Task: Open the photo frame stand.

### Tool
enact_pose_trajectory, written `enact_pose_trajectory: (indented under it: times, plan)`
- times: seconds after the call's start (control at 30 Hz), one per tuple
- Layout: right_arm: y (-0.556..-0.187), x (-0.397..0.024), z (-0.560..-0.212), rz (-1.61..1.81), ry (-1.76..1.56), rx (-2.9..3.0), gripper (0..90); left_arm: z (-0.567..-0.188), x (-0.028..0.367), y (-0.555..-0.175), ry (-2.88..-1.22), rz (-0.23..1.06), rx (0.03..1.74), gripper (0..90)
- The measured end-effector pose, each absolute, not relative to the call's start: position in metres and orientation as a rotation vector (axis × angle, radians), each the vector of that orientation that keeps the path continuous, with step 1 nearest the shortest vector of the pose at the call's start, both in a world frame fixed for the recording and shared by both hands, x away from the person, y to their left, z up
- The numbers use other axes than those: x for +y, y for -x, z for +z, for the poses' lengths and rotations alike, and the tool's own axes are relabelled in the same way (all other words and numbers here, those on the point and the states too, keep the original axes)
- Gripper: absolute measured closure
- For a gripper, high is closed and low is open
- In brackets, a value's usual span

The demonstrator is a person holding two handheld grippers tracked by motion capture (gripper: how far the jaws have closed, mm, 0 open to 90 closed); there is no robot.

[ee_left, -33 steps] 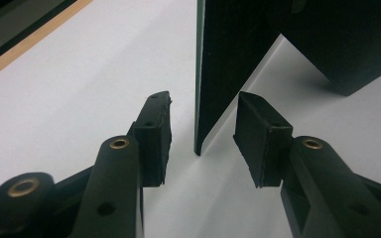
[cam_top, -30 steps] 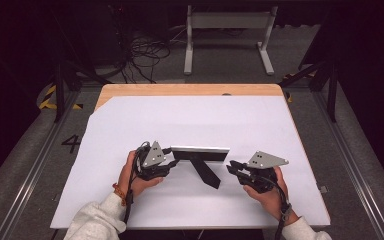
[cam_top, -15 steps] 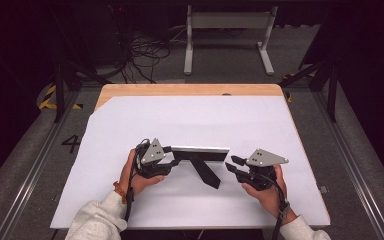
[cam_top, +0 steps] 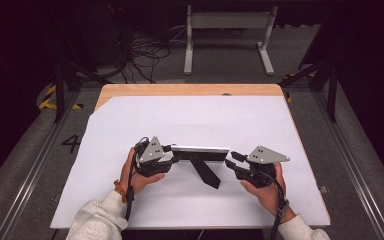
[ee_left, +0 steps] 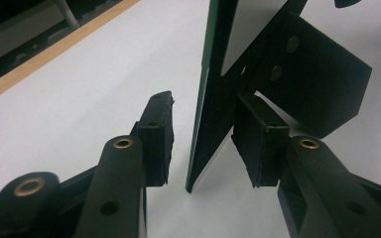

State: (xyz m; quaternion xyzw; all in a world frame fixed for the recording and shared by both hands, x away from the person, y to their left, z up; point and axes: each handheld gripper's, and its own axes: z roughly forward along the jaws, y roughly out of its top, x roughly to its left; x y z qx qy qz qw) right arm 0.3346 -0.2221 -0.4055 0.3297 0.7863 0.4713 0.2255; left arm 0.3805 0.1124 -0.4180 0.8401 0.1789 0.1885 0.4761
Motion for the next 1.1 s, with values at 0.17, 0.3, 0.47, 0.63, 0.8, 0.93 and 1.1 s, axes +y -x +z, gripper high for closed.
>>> enact_pose_trajectory:
  times: [0.17, 0.3, 0.47, 0.63, 0.8, 0.93, 1.1]
  plan:
    - [-0.335, -0.22, -0.4046, 1.304, -0.9, 2.173, 64.9, -0.418, 0.1113, -0.3803, -2.052, 0.455, 0.432, 62.5]
    - [-0.3359, -0.2185, -0.4043, 1.305, -0.895, 2.173, 66.3, -0.4178, 0.111, -0.3803, -2.055, 0.452, 0.425, 64.2]
    - [-0.3375, -0.2179, -0.4045, 1.305, -0.893, 2.176, 69.6, -0.4178, 0.1108, -0.3798, -2.056, 0.444, 0.421, 66.2]
    - [-0.3382, -0.2169, -0.4043, 1.305, -0.885, 2.175, 71.7, -0.4175, 0.1102, -0.3789, -2.06, 0.447, 0.415, 69.3]
    - [-0.3398, -0.2162, -0.4055, 1.299, -0.886, 2.177, 73.9, -0.4171, 0.1108, -0.3788, -2.063, 0.449, 0.415, 70.0]
    - [-0.3413, -0.2156, -0.4061, 1.301, -0.887, 2.183, 75.5, -0.4166, 0.1105, -0.3783, -2.068, 0.453, 0.414, 70.2]
    - [-0.3426, -0.2142, -0.4066, 1.297, -0.881, 2.185, 77.3, -0.4161, 0.111, -0.3777, -2.073, 0.458, 0.413, 70.6]
